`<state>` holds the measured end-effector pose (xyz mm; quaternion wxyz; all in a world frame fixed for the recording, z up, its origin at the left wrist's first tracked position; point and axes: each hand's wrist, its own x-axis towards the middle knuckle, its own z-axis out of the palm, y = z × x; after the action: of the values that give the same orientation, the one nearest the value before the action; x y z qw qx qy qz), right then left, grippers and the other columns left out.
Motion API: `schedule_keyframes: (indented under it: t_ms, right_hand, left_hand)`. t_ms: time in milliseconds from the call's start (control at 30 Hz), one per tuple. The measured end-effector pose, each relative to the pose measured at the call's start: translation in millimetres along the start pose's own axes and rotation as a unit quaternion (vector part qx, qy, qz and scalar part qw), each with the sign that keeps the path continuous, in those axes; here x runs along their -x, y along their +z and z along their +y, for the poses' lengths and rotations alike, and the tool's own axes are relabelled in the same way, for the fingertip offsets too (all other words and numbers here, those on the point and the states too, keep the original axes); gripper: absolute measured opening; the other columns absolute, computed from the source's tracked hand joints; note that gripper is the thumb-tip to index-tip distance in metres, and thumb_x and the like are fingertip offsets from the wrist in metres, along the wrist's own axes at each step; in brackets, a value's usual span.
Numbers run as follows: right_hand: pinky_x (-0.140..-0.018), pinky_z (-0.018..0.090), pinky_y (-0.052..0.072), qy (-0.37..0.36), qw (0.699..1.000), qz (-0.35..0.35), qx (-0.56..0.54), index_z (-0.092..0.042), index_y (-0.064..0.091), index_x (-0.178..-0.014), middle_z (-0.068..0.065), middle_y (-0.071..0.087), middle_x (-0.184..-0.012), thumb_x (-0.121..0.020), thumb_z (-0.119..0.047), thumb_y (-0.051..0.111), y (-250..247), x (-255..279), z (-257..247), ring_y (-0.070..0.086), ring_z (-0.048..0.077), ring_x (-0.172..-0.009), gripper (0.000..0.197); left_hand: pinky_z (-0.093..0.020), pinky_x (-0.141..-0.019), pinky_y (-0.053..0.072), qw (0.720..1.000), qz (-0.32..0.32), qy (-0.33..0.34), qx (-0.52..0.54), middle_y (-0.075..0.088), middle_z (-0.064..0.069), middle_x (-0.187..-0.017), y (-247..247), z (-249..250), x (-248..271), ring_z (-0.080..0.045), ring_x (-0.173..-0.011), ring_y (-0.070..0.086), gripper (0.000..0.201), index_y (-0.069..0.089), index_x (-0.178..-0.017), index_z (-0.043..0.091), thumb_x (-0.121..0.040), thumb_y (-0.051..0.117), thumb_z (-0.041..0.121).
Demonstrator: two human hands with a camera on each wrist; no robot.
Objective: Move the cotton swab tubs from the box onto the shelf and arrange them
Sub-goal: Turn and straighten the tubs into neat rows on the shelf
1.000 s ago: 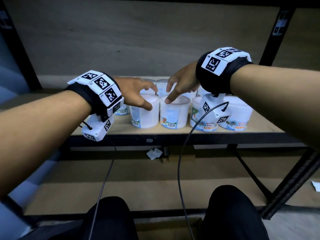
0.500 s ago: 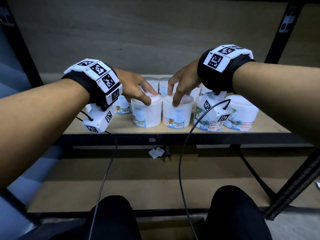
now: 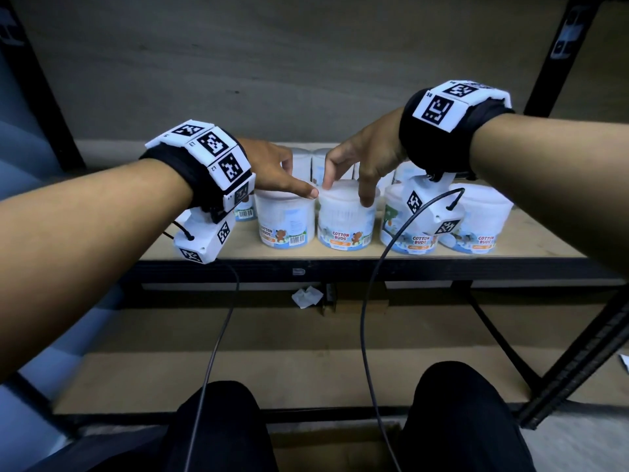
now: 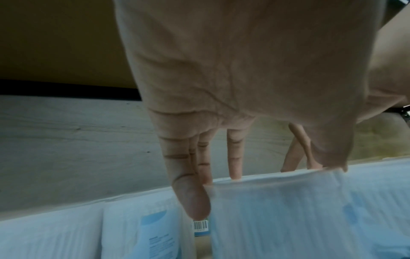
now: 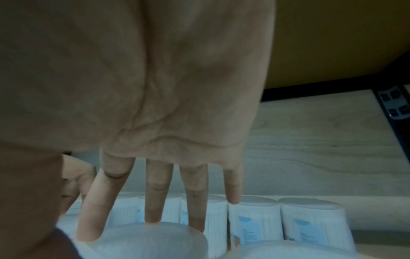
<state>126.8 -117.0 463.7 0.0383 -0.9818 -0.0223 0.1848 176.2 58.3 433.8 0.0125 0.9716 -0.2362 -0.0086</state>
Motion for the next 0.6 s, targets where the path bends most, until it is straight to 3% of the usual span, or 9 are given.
schedule_keyframes:
  t_ms: [100, 200, 233, 300, 367, 433, 500, 600]
  right_hand:
    - [-0.107, 0.042, 0.044, -0.015, 1.0, -0.008, -0.017, -0.042, 0.059, -0.108, -0.017, 0.051, -0.145, -0.077, -0.002, 0.078, 0, 0, 3, 0.056, 0.017, -0.121, 0.054]
    - [-0.097, 0.033, 0.048, -0.015, 0.999, -0.009, -0.039, -0.036, 0.059, -0.116, -0.01, 0.048, -0.148, -0.078, -0.001, 0.078, 2, 0, 3, 0.052, 0.016, -0.122, 0.055]
    - [-0.095, 0.032, 0.049, -0.011, 0.999, -0.003, -0.048, -0.034, 0.06, -0.118, -0.005, 0.05, -0.146, -0.078, -0.004, 0.079, 2, 0, 2, 0.053, 0.018, -0.123, 0.053]
    - [-0.092, 0.034, 0.053, 0.002, 0.997, 0.027, -0.07, -0.029, 0.062, -0.12, 0.003, 0.056, -0.136, -0.079, -0.016, 0.082, 3, -2, 0, 0.058, 0.025, -0.12, 0.048]
    - [-0.087, 0.035, 0.057, 0.019, 0.994, 0.057, -0.09, -0.023, 0.063, -0.12, 0.002, 0.063, -0.118, -0.079, -0.027, 0.082, 3, -1, -3, 0.066, 0.03, -0.109, 0.045]
    - [-0.079, 0.034, 0.059, 0.036, 0.993, 0.062, -0.093, -0.02, 0.064, -0.119, 0.0, 0.061, -0.104, -0.078, -0.035, 0.083, 4, 1, -5, 0.068, 0.03, -0.099, 0.047]
    - [-0.075, 0.032, 0.059, 0.046, 0.993, 0.057, -0.091, -0.019, 0.064, -0.117, 0.002, 0.06, -0.1, -0.077, -0.036, 0.084, 6, 2, -5, 0.068, 0.027, -0.091, 0.048]
    - [-0.077, 0.032, 0.059, 0.048, 0.993, 0.06, -0.088, -0.017, 0.063, -0.118, 0.003, 0.062, -0.097, -0.076, -0.034, 0.084, 8, 3, -4, 0.066, 0.025, -0.085, 0.049]
  left_hand:
    - [-0.026, -0.062, 0.041, 1.0, -0.001, -0.004, -0.007, 0.053, -0.002, -0.111, 0, 2, 0, -0.01, -0.062, 0.05, 0.07, 0.054, -0.117, 0.021, -0.076, 0.054, 0.078]
    - [-0.028, -0.062, 0.04, 1.0, 0.005, -0.006, -0.007, 0.057, -0.003, -0.108, 1, 2, -1, -0.014, -0.065, 0.053, 0.073, 0.052, -0.121, 0.022, -0.075, 0.055, 0.078]
    - [-0.03, -0.064, 0.041, 1.0, 0.003, -0.005, 0.0, 0.057, -0.005, -0.116, 1, 2, -2, -0.018, -0.074, 0.057, 0.078, 0.049, -0.127, 0.023, -0.074, 0.055, 0.079]
    - [-0.033, -0.074, 0.046, 1.0, -0.013, 0.009, 0.02, 0.049, -0.005, -0.139, 1, -1, -4, -0.027, -0.107, 0.057, 0.091, 0.037, -0.142, 0.029, -0.07, 0.057, 0.08]
    - [-0.034, -0.082, 0.055, 0.996, -0.051, 0.031, 0.065, 0.04, 0.0, -0.149, -1, -6, -4, -0.025, -0.124, 0.05, 0.096, 0.027, -0.149, 0.039, -0.068, 0.062, 0.078]
    - [-0.034, -0.087, 0.056, 0.99, -0.089, 0.049, 0.103, 0.037, 0.006, -0.151, -5, -9, 1, -0.022, -0.122, 0.051, 0.083, 0.028, -0.148, 0.044, -0.077, 0.069, 0.06]
    - [-0.032, -0.089, 0.055, 0.987, -0.103, 0.061, 0.106, 0.04, 0.007, -0.149, -6, -12, 1, -0.02, -0.114, 0.054, 0.067, 0.038, -0.144, 0.045, -0.085, 0.07, 0.038]
    - [-0.033, -0.091, 0.056, 0.987, -0.103, 0.074, 0.1, 0.046, 0.007, -0.143, -5, -13, 3, -0.019, -0.112, 0.057, 0.058, 0.046, -0.139, 0.044, -0.088, 0.066, 0.025]
